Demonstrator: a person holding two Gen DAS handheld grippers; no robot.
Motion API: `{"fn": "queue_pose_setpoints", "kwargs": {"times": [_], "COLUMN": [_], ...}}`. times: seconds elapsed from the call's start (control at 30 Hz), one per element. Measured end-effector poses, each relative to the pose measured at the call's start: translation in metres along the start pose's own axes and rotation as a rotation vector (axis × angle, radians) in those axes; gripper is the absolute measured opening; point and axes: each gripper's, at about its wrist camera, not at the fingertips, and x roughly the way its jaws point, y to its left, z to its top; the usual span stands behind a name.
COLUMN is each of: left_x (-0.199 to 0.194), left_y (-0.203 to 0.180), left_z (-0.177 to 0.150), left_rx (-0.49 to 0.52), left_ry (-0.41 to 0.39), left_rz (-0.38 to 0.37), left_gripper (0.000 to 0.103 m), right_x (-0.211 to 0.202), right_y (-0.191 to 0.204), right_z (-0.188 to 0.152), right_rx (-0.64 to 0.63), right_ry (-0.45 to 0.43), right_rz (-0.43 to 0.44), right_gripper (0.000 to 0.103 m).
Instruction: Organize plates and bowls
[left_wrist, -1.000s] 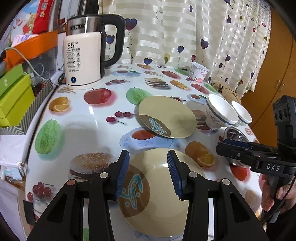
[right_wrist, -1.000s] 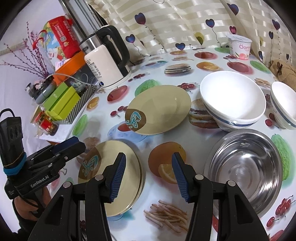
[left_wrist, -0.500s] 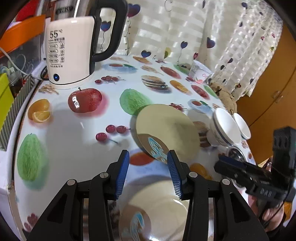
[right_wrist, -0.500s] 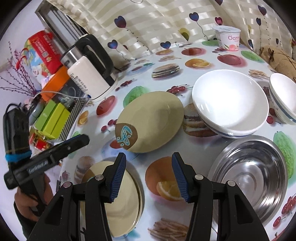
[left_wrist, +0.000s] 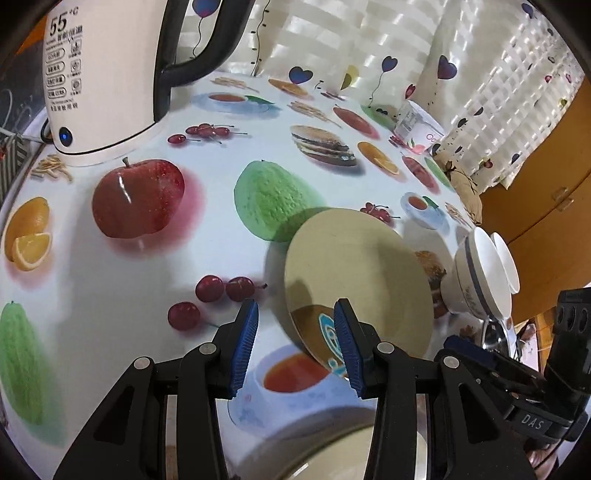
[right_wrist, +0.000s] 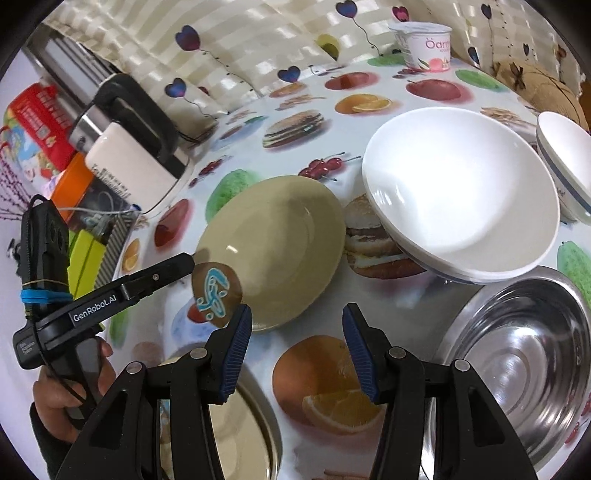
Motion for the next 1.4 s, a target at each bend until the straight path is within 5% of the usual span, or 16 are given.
{"fn": "queue_pose_setpoints", "kwargs": {"times": [0.63,0.8,1.4], "left_x": [0.024,0.029,0.007], "left_y": [-0.004,-0.006,0.027], "left_z": [0.009,0.008,-0.004], "left_rx": [0.029,0.041,-0.020], "left_ry": [0.032,0.052,0.039], "left_rz": [-0.071,-0.078,-0.062], "left_gripper": [0.043,0.023,0.021], "right_x": [0.011,0.011,0.003], "right_y": [0.000,0.003,0.010], "right_z": [0.008,0.008,0.005], "right_rx": [0.019,0.013,-0.029], "right_ry": [-0.003,0.001,-0.003], "right_rz": [-0.067,-0.070,-0.038], "right_gripper": [0.051,0.051,0.051]}}
